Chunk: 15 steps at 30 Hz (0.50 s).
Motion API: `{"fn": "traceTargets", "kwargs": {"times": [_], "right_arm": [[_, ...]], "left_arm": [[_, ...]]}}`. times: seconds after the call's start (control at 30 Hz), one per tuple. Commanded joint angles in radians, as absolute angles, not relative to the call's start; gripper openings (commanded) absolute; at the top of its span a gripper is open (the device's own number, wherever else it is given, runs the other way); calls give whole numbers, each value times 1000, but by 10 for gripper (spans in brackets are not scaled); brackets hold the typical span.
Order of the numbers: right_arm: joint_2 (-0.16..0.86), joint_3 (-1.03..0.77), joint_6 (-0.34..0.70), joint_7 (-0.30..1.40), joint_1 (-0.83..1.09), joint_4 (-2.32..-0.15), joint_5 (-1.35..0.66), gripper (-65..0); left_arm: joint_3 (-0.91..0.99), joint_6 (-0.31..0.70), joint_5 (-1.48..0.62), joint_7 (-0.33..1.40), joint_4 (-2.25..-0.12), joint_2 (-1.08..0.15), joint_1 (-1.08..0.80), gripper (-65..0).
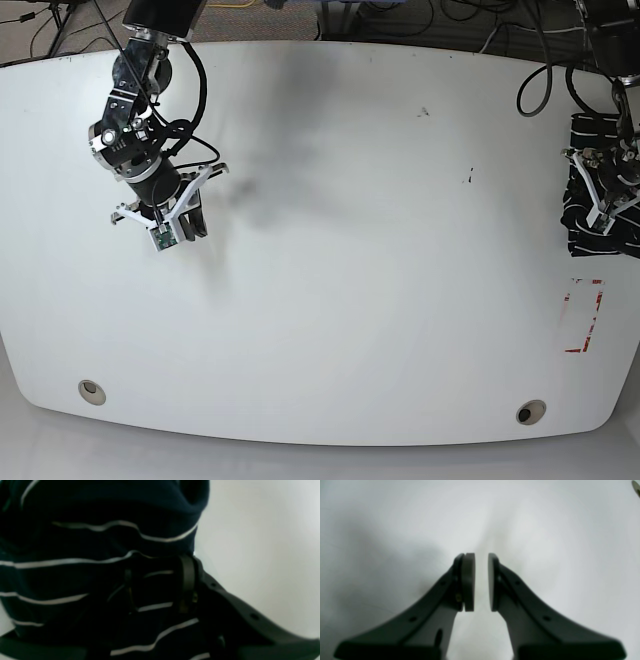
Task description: Layout the t-shirt on the table in an organized manner, then fold the t-shirt properly
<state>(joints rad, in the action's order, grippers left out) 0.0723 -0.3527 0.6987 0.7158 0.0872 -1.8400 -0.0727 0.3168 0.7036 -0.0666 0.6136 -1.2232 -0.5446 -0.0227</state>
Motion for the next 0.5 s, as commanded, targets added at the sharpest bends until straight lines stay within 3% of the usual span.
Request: {"fn": "traceTargets", "kwargs": {"times": [0.0, 0.3, 0.47], "right_arm": [[79, -352, 698, 688, 88, -1886, -85, -563], [82, -355, 698, 684, 113, -1919, -77, -563], [87, -357, 698, 587, 133, -1910, -62, -563]], "left_arm": [[337, 698, -53, 628, -1250, -576, -13, -440], [349, 698, -53, 628, -1501, -562, -33, -440], [349, 698, -45, 576, -1662, -453, -77, -440]]}}
